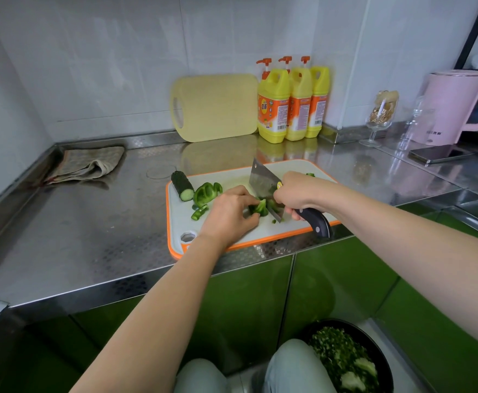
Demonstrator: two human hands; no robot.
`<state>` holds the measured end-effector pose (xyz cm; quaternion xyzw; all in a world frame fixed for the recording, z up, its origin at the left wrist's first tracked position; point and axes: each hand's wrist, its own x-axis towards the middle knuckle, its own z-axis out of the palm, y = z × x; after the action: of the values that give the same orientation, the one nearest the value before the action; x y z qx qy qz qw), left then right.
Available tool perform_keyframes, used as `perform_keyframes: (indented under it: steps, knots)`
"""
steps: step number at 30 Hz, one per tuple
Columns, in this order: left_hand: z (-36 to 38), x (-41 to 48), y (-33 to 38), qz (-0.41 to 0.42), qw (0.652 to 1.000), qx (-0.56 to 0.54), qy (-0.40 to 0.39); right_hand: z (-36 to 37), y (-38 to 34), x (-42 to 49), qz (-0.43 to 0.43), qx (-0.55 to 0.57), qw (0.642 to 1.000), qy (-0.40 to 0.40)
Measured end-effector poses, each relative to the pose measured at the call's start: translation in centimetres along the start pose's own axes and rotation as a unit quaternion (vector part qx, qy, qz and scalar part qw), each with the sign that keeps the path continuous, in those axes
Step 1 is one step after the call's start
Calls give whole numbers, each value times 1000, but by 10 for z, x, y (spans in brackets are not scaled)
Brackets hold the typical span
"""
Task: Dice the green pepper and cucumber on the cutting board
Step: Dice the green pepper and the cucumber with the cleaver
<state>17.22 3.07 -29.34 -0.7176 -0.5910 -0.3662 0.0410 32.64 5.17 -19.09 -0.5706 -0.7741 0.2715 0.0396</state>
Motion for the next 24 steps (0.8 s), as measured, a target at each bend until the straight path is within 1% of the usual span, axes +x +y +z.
perform_keyframes:
  steps: [10,17,24]
  knots:
    - [1,1,-1,-1,1000,12,-5,12,-1,7,-11,16,1000,-2]
    - [0,2,-1,-10,1000,19,-9,25,-9,21,-20,-25,999,42]
    - [0,0,-3,-21,1000,19,-8,24,2,30,-17,10,998,65]
